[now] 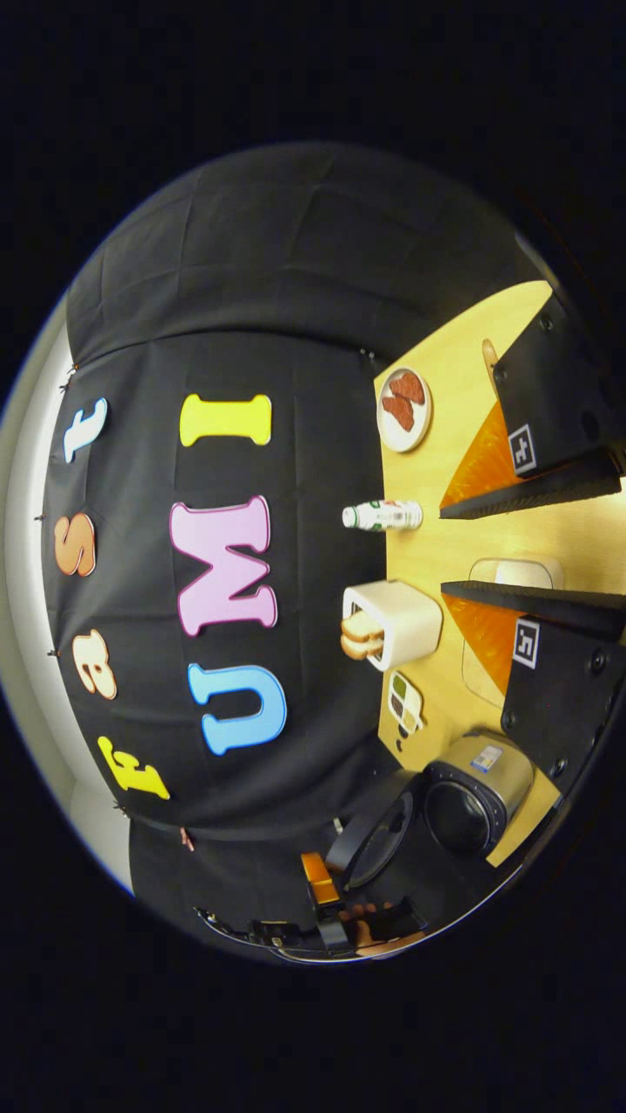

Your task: Close the left gripper, press the button to open the rice cooker; take a wooden spoon from the chopstick holder with the right hand, scoop a spoonful of rice and pour it into the rice cooker, then put the wooden spoon back into the chopstick holder.

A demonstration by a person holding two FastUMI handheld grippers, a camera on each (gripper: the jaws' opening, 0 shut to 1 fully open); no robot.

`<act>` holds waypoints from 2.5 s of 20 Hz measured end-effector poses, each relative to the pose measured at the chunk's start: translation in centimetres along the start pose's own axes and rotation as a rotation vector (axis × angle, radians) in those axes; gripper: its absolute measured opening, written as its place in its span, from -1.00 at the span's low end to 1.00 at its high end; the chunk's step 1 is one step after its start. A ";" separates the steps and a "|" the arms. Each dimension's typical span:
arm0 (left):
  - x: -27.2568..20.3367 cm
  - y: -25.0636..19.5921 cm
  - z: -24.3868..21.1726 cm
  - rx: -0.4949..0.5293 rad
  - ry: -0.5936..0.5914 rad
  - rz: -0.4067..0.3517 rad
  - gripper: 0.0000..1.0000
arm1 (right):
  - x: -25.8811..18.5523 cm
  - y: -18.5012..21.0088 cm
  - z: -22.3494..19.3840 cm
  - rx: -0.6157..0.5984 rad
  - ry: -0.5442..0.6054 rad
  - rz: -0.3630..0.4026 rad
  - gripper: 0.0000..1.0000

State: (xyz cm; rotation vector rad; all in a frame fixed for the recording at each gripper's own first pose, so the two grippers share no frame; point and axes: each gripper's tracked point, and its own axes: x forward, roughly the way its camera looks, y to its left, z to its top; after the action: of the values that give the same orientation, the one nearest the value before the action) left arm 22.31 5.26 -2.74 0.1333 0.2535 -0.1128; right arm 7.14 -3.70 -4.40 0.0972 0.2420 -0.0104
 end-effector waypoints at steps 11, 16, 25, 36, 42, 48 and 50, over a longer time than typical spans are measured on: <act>-7.5 -0.2 -7.3 -0.024 0.060 0.039 0.75 | -0.5 2.9 -0.8 -0.037 0.020 0.085 -0.09; -9.6 -0.5 -11.4 -0.027 0.102 0.045 0.75 | -0.7 3.5 -1.3 -0.044 0.030 0.103 -0.10; -10.9 -0.7 -17.7 -0.028 0.168 0.074 0.75 | -0.6 4.3 -2.3 -0.049 0.054 0.115 -0.09; -11.4 -1.2 -21.2 -0.038 0.146 0.110 0.78 | -0.7 4.7 -3.2 -0.036 0.074 0.124 -0.10; -11.3 -1.2 -22.0 -0.034 -0.013 0.116 0.80 | -0.9 5.0 -3.7 -0.021 0.086 0.125 -0.09; -11.4 -1.2 -22.2 -0.036 -0.024 0.116 0.80 | -1.1 5.3 -3.6 -0.026 0.088 0.129 -0.09; -11.3 -1.1 -22.1 -0.035 -0.020 0.117 0.80 | -1.1 5.4 -3.6 -0.033 0.087 0.132 -0.10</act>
State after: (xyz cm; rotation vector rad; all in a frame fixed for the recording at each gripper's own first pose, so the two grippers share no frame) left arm 5.91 8.48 -21.17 0.1120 0.2273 0.0070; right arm 5.34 2.06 -7.10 0.0808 0.3217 0.1297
